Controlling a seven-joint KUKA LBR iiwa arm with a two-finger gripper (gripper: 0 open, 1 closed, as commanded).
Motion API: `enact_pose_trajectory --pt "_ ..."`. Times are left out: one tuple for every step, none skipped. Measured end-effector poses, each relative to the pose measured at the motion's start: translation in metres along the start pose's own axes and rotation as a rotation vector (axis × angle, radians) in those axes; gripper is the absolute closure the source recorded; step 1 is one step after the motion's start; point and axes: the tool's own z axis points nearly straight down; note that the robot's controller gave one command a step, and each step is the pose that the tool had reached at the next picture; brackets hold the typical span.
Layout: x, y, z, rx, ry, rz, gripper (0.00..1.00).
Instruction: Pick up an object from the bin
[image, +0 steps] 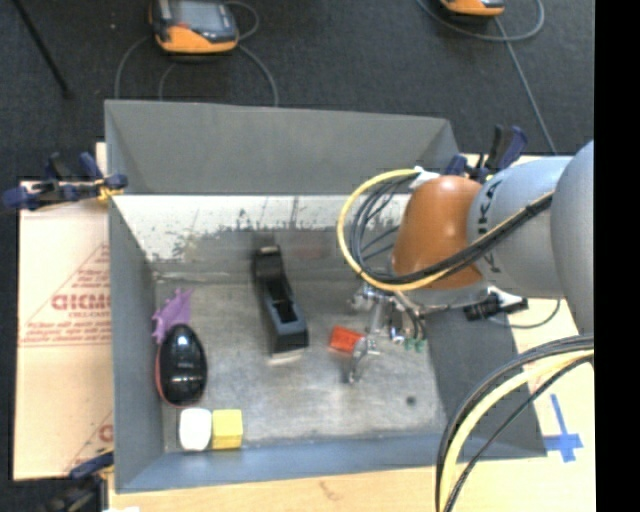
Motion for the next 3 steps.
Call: enact_pose_trajectory --pt "-0.0028 -0.0032 -0.004 -0.002 0.002 0.078 1.0" --pt "-0.0028 -0.0032 -0.004 -0.002 0.002 0.078 1.0" --pt "-0.003 -0.0032 -0.0046 -0.002 0.002 0.078 1.0"
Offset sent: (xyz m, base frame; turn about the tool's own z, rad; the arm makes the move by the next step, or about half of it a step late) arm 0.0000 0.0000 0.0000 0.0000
